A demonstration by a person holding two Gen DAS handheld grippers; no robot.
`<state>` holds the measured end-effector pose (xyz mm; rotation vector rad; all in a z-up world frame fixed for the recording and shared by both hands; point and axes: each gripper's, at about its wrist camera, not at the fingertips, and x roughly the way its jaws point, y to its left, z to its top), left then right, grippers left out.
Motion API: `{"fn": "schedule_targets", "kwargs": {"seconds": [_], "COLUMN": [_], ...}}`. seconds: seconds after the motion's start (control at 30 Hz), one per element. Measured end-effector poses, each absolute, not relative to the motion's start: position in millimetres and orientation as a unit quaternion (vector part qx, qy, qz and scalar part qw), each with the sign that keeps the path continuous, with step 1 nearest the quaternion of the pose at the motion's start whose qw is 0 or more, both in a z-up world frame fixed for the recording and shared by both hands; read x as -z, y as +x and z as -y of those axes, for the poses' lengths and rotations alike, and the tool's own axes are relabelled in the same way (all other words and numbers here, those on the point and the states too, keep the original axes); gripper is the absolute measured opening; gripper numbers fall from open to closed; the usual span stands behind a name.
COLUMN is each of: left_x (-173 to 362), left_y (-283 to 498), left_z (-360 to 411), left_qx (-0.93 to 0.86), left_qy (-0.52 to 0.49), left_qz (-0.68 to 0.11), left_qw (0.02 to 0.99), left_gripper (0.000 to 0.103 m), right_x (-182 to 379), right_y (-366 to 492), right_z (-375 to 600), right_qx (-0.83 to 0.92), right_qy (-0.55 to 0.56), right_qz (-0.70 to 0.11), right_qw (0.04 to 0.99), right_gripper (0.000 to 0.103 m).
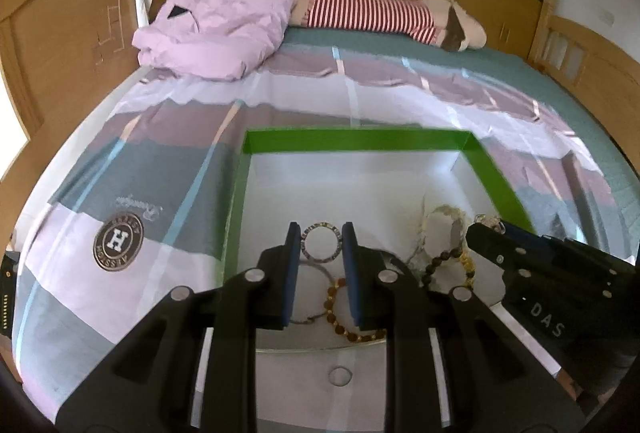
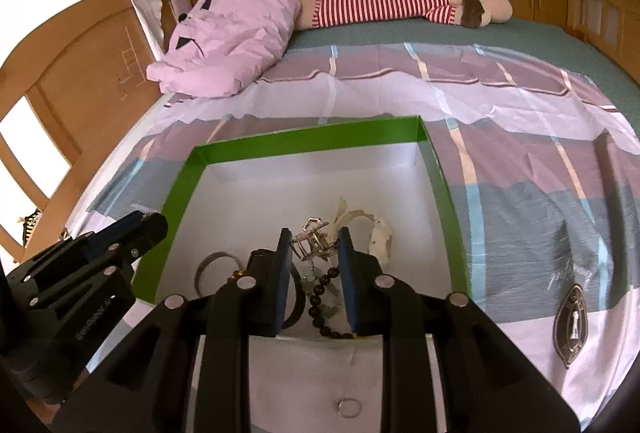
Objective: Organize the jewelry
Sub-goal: 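Carry the rhinestone ring and gold charm into the box and release both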
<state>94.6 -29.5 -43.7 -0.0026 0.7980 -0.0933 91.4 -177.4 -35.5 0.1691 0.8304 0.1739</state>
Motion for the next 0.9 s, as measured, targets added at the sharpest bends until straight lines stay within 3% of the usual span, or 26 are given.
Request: {"fn": "schedule_targets", "kwargs": {"seconds": [0.53,0.6,0.67,0.9], "left_x": [61.9,61.3,60.7,47.5], "left_y": [97.4,97.0,96.5,79.6], "left_z": [38.1,38.0,38.4,27.1], "left_qx": [0.056,0.057,0.059,0.073], "left_qy": [0.006,0.004,0.005,-0.007], "left_qz": [-0.414,-0.414,-0.414,-0.430], "left_qw": [0.909,0.908,0.908,0.900], "left_gripper": [0.025,0.033,0.033,0.033], "right_x": [62.7,61.6,59.0,46.4], "right_y": [102.7,102.2,100.2,92.2], "right_z": [177.7,178.4,179.3,181.0], "right_qx": [-0.073,-0.074,-0.073,-0.082], "right_qy": [0.082,0.083,0.085,0.086], "right_qz": [-0.444,-0.444,-0.439,-0.430], "right_qw": [0.889,0.889,0.891,0.895], "right_gripper": [0.025,0.032,0.041,0.041]}}
